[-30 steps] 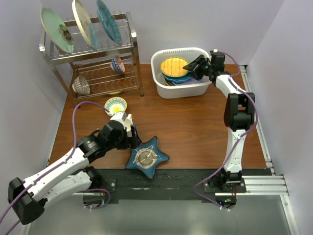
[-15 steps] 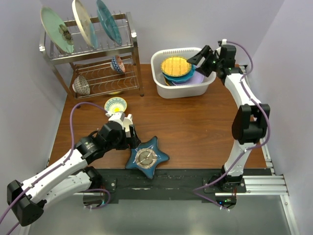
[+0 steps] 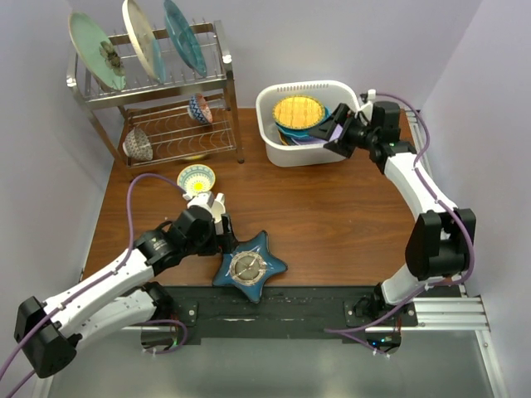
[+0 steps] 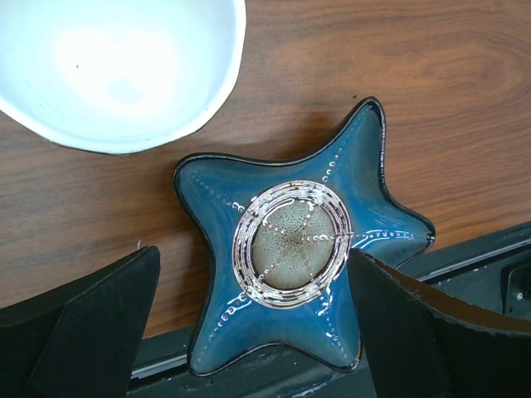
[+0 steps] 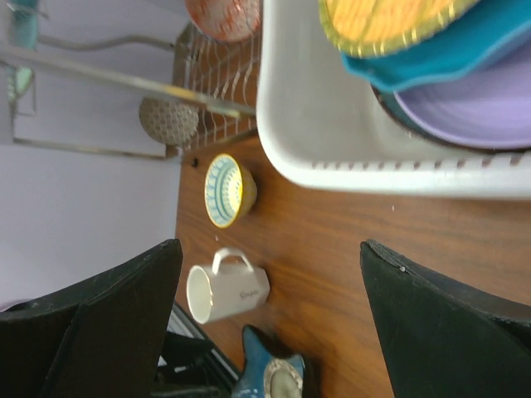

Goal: Place the plates into the plastic bin on the countertop
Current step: Pick up the plate from the corner of the board.

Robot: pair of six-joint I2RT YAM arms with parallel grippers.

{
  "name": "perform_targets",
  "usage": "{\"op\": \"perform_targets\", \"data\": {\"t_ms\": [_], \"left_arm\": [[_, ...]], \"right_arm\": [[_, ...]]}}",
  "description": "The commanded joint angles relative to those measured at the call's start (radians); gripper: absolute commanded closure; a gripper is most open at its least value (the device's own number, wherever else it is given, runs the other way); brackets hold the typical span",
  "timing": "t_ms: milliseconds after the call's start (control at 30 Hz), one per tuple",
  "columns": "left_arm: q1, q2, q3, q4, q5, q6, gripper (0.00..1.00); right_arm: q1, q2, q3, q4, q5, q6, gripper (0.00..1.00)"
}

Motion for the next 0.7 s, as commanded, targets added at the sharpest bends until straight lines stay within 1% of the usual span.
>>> {"op": "perform_targets", "data": {"t_ms": [0, 33, 100, 167, 367, 500, 667], "left_arm": [[-0.005, 0.015, -0.025, 0.039, -0.001, -0.026, 0.00], [-0.005, 0.017, -0.029, 0.043, 0.001, -0.029, 0.01], [-0.003, 0.024, -0.037, 0.044, 0.003, -0.032, 0.01], [-0.003, 0.033, -0.042, 0.047, 0.006, -0.036, 0.01], [-0.005, 0.063, -0.052, 0.055, 0.006, -0.039, 0.01], [-0.003, 0.078, -0.068, 0.081, 0.018, -0.037, 0.02], [-0.005, 0.093, -0.072, 0.096, 0.029, -0.036, 0.02]], "right_arm": [[0.021, -0.085, -0.071, -0.038, -0.035, -0.072, 0.06], [0.029, -0.096, -0.082, -0.055, -0.038, -0.092, 0.04], [0.049, -0.122, -0.113, -0.092, -0.038, -0.118, 0.02], [0.061, -0.149, -0.134, -0.119, -0.030, -0.158, 0.01], [0.124, -0.196, -0.277, -0.172, -0.016, -0.212, 0.01], [0.187, -0.232, -0.419, -0.158, -0.004, -0.221, 0.02], [0.209, -0.262, -0.540, -0.163, -0.024, -0.239, 0.02]]}}
